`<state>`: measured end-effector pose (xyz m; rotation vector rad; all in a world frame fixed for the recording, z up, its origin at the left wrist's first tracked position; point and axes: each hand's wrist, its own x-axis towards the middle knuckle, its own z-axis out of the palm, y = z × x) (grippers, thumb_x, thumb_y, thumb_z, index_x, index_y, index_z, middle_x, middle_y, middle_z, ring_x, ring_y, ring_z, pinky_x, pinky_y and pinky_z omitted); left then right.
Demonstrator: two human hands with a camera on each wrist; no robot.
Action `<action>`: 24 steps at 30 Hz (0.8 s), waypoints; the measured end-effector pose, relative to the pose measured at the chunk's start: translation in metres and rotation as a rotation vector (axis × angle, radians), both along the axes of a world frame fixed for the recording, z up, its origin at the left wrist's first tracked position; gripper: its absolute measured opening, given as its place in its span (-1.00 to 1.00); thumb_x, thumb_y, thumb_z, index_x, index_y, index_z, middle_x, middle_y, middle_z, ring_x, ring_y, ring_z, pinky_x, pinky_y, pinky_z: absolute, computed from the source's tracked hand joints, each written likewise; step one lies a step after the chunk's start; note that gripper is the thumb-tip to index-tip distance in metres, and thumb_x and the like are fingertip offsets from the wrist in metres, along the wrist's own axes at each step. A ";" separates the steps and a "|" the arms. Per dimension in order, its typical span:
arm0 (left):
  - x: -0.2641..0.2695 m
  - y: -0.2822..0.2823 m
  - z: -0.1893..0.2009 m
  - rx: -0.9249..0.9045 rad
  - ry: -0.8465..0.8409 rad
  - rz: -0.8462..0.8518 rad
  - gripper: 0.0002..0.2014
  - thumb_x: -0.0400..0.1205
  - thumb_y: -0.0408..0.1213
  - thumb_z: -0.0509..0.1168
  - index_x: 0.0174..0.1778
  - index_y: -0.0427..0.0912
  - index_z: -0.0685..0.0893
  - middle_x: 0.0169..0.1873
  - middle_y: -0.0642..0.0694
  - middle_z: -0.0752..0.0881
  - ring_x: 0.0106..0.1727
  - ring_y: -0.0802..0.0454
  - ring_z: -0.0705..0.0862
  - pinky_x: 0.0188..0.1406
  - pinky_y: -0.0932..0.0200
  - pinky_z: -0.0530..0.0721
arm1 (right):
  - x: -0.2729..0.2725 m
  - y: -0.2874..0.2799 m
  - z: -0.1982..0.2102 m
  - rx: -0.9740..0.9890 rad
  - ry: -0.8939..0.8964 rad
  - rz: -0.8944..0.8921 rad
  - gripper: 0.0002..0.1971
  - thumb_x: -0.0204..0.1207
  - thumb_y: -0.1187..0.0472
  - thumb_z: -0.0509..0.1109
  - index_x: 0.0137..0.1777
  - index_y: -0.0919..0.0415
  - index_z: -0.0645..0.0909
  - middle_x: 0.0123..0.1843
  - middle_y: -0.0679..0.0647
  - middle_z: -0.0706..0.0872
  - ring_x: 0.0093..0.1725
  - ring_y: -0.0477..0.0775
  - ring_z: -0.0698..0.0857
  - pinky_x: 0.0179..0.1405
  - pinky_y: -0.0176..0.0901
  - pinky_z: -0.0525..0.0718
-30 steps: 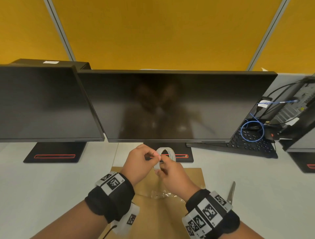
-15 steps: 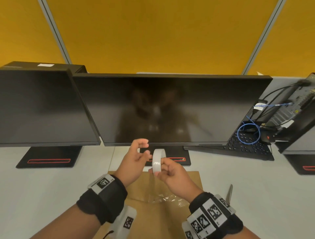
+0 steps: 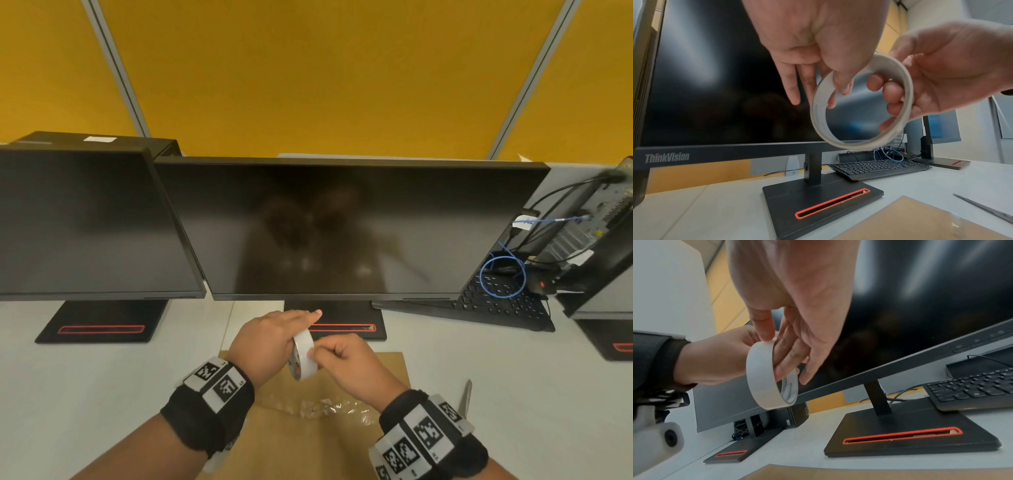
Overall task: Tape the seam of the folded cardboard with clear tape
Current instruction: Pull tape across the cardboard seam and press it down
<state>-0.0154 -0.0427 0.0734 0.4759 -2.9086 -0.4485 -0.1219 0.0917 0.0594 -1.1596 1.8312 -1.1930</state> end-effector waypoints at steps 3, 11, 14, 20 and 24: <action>0.001 0.001 -0.001 -0.050 -0.011 -0.028 -0.51 0.64 -0.25 0.26 0.51 0.10 0.42 0.39 0.04 0.59 0.35 0.00 0.61 0.30 0.08 0.58 | -0.001 0.000 0.003 0.035 0.070 0.010 -0.65 0.52 0.19 0.27 -0.43 0.42 0.48 -0.49 0.21 0.38 -0.46 -0.08 0.32 -0.42 -0.21 0.30; 0.000 0.007 -0.003 -0.144 -0.155 -0.056 -0.42 0.66 -0.28 0.19 0.60 0.12 0.20 0.55 0.06 0.38 0.47 0.01 0.48 0.43 0.12 0.44 | -0.001 0.001 0.004 0.116 0.278 0.026 -0.65 0.52 0.21 0.26 -0.43 0.43 0.57 -0.46 0.37 0.55 -0.51 -0.03 0.34 -0.48 -0.44 0.30; -0.002 0.009 -0.005 -0.153 -0.150 -0.037 -0.39 0.69 -0.28 0.12 0.63 0.16 0.08 0.60 0.08 0.27 0.53 0.04 0.39 0.48 0.17 0.35 | -0.001 0.002 0.007 0.117 0.274 0.016 -0.66 0.49 0.25 0.28 -0.50 0.38 0.53 -0.55 0.26 0.43 -0.55 -0.06 0.32 -0.52 -0.38 0.30; -0.002 0.014 -0.003 -0.155 -0.179 -0.005 -0.39 0.69 -0.23 0.13 0.63 0.15 0.06 0.60 0.07 0.28 0.53 0.03 0.41 0.45 0.13 0.41 | -0.001 0.002 0.007 0.148 0.325 0.000 -0.69 0.48 0.26 0.28 -0.50 0.31 0.57 -0.56 0.15 0.48 -0.56 -0.04 0.36 -0.53 -0.40 0.30; -0.002 0.015 -0.005 -0.127 -0.181 0.034 -0.44 0.71 -0.28 0.07 0.62 0.14 0.12 0.57 0.05 0.35 0.49 0.02 0.47 0.39 0.11 0.49 | 0.000 0.000 0.006 0.164 0.347 0.005 -0.72 0.48 0.27 0.26 -0.44 0.30 0.61 -0.48 0.27 0.59 -0.53 -0.09 0.39 -0.47 -0.34 0.36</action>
